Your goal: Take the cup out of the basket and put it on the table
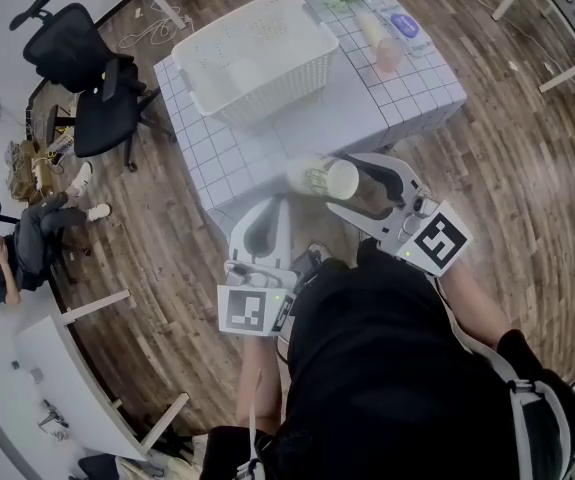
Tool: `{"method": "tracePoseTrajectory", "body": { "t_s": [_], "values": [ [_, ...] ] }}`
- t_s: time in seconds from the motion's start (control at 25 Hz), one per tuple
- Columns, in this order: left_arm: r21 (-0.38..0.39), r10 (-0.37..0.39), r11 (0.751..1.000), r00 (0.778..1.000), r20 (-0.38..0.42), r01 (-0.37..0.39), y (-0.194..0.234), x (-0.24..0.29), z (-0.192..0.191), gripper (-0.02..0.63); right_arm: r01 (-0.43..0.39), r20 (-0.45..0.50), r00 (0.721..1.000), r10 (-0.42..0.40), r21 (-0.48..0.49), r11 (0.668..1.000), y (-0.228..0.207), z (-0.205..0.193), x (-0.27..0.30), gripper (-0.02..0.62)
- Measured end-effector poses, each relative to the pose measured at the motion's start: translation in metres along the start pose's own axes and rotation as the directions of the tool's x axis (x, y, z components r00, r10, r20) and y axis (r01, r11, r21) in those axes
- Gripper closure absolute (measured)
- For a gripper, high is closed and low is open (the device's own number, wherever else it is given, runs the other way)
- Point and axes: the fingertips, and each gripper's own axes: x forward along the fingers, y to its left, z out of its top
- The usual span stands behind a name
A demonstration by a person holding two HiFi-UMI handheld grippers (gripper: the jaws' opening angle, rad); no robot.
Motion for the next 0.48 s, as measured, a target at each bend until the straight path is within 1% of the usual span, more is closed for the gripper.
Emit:
{"method": "tracePoseTrajectory", "body": {
  "t_s": [0.12, 0.32, 0.48],
  "values": [
    [-0.003, -0.005, 1.0, 1.0, 0.001, 0.005, -0.009, 0.006, 0.0, 0.597, -0.001, 0.013, 1.0, 0.002, -0.007, 1.0, -0.005, 0.002, -0.008, 0.329],
    [-0.004, -0.017, 1.0, 1.0, -0.011, 0.017, -0.027, 0.013, -0.005, 0.597, 0.007, 0.007, 1.0, -0.007, 0.012, 1.0, -0.011, -0.003, -0.022, 0.328],
    [0.01, -0.021, 1.0, 1.0, -0.012, 0.022, -0.033, 0.019, -0.003, 0.597, 0.01, 0.007, 1.0, -0.01, 0.015, 1.0, -0.016, -0.002, -0.027, 0.329]
  ]
}}
